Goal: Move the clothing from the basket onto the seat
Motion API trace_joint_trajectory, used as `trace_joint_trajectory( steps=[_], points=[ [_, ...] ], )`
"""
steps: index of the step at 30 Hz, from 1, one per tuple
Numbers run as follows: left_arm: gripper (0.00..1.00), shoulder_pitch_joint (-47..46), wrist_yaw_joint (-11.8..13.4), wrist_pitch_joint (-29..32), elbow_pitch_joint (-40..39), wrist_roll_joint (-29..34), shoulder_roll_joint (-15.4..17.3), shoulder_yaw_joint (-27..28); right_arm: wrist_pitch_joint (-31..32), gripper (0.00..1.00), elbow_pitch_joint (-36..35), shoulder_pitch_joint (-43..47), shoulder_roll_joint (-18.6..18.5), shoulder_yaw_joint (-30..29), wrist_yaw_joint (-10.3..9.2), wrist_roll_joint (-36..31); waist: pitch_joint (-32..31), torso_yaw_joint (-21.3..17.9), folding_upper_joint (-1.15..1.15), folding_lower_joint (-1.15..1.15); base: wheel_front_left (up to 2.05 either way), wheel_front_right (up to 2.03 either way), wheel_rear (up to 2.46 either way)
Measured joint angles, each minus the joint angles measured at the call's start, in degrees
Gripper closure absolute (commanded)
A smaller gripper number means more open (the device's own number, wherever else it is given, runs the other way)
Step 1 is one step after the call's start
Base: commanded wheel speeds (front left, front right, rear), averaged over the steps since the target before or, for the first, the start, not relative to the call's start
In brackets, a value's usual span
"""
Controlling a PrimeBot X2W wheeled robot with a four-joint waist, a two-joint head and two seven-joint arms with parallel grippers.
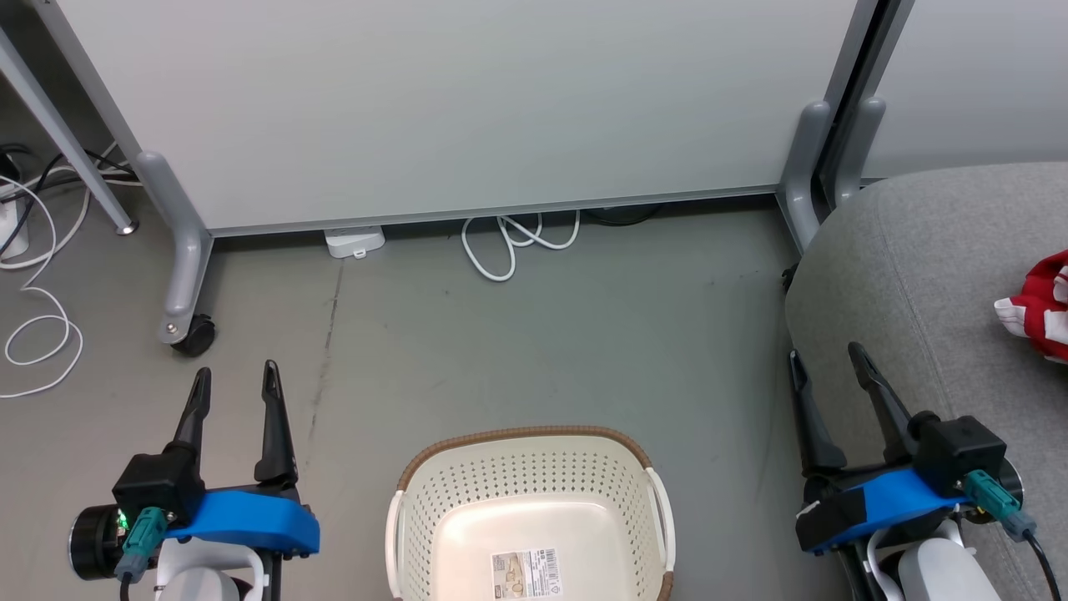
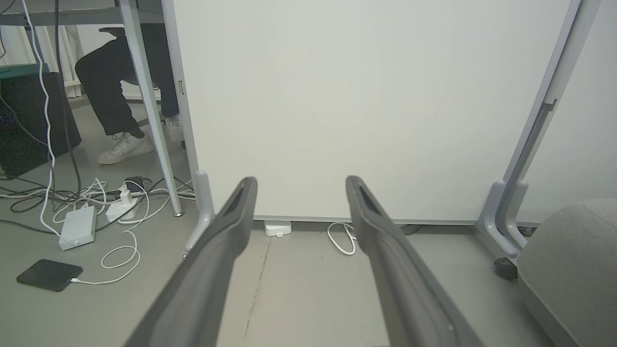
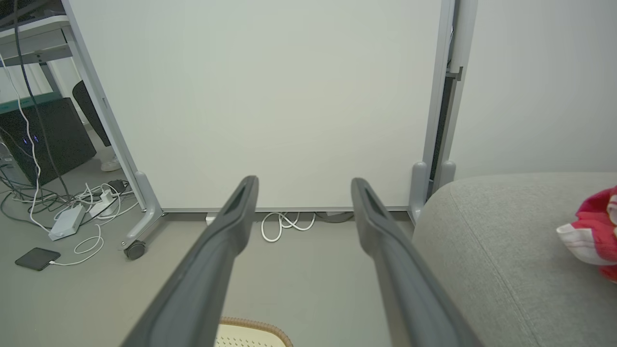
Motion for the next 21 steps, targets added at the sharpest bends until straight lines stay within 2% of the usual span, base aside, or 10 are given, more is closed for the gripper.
trace_joint_trajectory(
  steps=[7, 8, 13, 21],
  points=[
    [0.0, 0.4, -0.1, 0.0, 0.7, 0.6, -0.2, 0.2, 0.0, 0.0, 0.1, 0.5, 0.1, 0.0, 0.0, 0.1, -0.8, 0.2, 0.0, 0.0, 0.0, 0.0, 0.0],
    [1.0, 0.4, -0.1, 0.0, 0.9, 0.7, -0.2, 0.2, 0.0, 1.0, 0.2, 0.5, 0.1, 0.1, 0.0, 0.1, -0.9, 0.2, 0.0, 0.0, 0.0, 0.0, 0.0],
    [1.0, 2.3, -0.1, 0.8, 3.4, 0.2, -0.6, 0.3, 0.5, 1.0, 2.6, 1.7, 0.2, 0.0, 0.0, 0.6, -0.9, 0.2, 0.0, 0.0, 0.0, 0.0, 0.0],
    [1.0, 2.4, -0.1, 3.5, 3.4, -8.8, -0.6, 0.8, 3.0, 1.0, 2.6, 1.7, 0.2, -1.0, 0.0, 9.4, -1.1, 0.1, 0.0, 0.0, 0.0, 0.0, 0.0]
  ],
)
